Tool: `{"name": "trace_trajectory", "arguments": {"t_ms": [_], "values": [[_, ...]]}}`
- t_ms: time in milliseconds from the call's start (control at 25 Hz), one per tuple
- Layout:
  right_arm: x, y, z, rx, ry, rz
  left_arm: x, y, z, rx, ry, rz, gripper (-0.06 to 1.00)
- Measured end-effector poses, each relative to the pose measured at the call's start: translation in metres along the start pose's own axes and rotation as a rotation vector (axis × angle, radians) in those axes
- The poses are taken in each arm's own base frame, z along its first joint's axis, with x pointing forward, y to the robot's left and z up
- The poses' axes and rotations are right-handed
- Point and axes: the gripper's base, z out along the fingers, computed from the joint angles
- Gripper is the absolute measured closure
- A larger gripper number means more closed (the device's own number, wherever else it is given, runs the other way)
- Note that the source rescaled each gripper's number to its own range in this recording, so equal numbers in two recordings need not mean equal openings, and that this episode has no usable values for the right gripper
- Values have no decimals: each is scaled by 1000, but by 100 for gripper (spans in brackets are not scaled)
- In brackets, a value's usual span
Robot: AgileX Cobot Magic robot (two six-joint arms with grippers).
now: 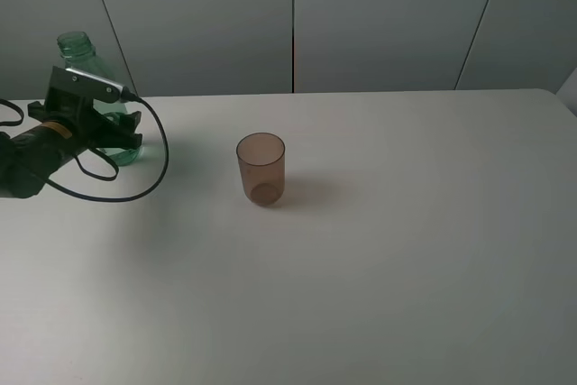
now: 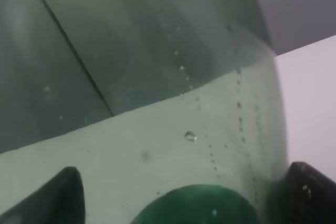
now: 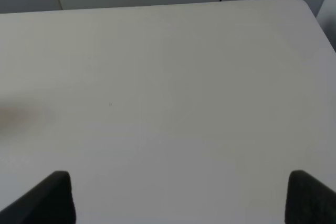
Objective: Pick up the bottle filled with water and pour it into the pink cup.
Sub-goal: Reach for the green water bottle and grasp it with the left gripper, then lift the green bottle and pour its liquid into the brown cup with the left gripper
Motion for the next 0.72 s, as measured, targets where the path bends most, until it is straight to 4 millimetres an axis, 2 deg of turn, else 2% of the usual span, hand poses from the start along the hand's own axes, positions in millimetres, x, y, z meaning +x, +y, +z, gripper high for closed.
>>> {"name": "trace_trajectory", "arguments": {"t_ms": [120,160,200,280,320,720], "values": [[0,0,0,0,0,0,0,-1,0,6,-2,2,-6],[0,0,0,0,0,0,1,-1,0,7,1,2,-3],[0,0,0,0,0,0,1,-1,0,7,3,0,4],[0,0,0,0,0,0,4,-2,1,13,10,-5,40],[0,0,0,0,0,0,6,-3,1,20,17,-2,51],[0,0,0,0,0,0,4,-6,1,58,-6,7,50]]}}
